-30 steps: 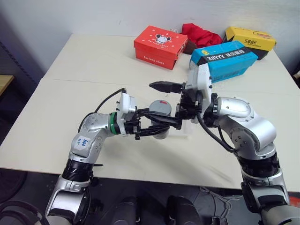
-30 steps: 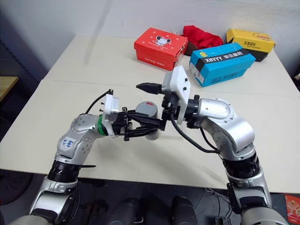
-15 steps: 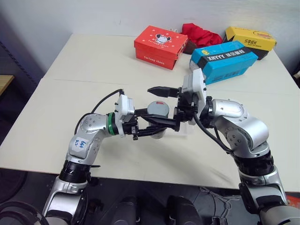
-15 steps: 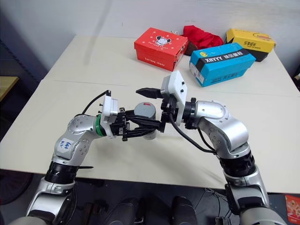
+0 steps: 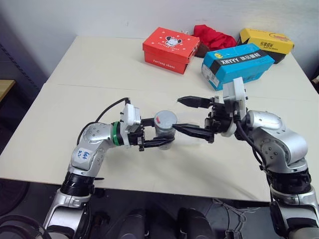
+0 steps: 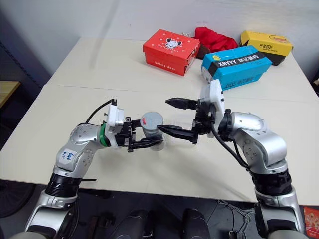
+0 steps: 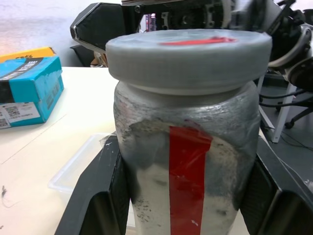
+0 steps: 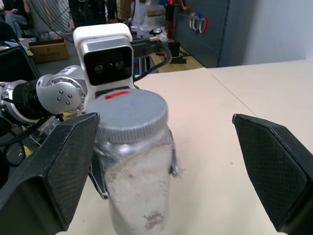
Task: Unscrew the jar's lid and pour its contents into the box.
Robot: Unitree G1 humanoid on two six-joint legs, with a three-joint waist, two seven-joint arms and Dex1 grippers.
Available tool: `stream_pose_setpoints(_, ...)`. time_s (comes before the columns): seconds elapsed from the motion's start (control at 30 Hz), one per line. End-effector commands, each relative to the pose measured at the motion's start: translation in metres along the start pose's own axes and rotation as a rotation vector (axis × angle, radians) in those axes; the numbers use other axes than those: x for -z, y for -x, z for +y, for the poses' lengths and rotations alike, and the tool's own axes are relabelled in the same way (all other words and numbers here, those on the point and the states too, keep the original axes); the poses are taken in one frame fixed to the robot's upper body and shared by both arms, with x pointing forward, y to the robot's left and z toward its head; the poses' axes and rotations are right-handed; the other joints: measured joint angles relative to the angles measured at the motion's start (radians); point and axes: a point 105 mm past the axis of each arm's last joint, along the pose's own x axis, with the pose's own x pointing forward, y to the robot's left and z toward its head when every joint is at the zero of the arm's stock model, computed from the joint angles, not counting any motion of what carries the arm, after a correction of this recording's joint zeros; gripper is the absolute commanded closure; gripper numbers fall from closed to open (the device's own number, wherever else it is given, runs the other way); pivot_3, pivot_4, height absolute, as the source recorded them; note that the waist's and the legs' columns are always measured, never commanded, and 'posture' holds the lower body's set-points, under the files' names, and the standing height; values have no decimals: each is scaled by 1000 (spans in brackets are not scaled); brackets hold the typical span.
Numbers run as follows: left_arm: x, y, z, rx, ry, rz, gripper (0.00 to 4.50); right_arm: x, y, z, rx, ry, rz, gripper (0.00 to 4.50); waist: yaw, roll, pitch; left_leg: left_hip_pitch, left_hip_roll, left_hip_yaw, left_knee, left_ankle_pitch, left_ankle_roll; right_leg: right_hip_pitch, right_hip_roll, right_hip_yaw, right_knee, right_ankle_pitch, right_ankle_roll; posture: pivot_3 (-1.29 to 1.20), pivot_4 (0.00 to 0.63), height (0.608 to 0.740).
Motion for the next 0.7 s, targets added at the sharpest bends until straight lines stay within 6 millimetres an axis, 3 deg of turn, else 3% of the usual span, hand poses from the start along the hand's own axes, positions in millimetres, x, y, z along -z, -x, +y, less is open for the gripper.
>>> stream_pose_setpoints(0.03, -14, -1, -4, 29, -72, -28, 2160, -18, 4, 14, -63, 28, -22, 57, 0, 0, 0, 0, 0, 0, 0, 0, 0, 0, 0, 0, 0, 0, 0, 0, 150, 740)
stream_pose_setpoints(0.27, -12, -1, -5, 27, -66, -24, 2160, -32, -19, 29, -144, 46, -7, 57, -3, 0, 0, 0, 0, 0, 0, 0, 0, 0, 0, 1, 0, 0, 0, 0, 150, 740)
stream_pose_setpoints(0.4, -12, -2, -6, 28, -62, -22, 2160, -26, -33, 27, -138, 84, 47, 57, -2, 0, 0, 0, 0, 0, 0, 0, 0, 0, 0, 1, 0, 0, 0, 0, 150, 740)
stream_pose_setpoints(0.67, -12, -3, -6, 28, -58, -22, 2160, -17, -39, 29, -156, 120, 69, 57, 1, 0, 0, 0, 0, 0, 0, 0, 0, 0, 0, 0, -1, 0, 0, 0, 150, 740)
stream_pose_setpoints(0.7, -12, -3, -6, 28, -57, -22, 2160, -17, -39, 29, -156, 122, 64, 219, 0, 0, 0, 0, 0, 0, 0, 0, 0, 0, 0, 0, -1, 0, 0, 0, 150, 740)
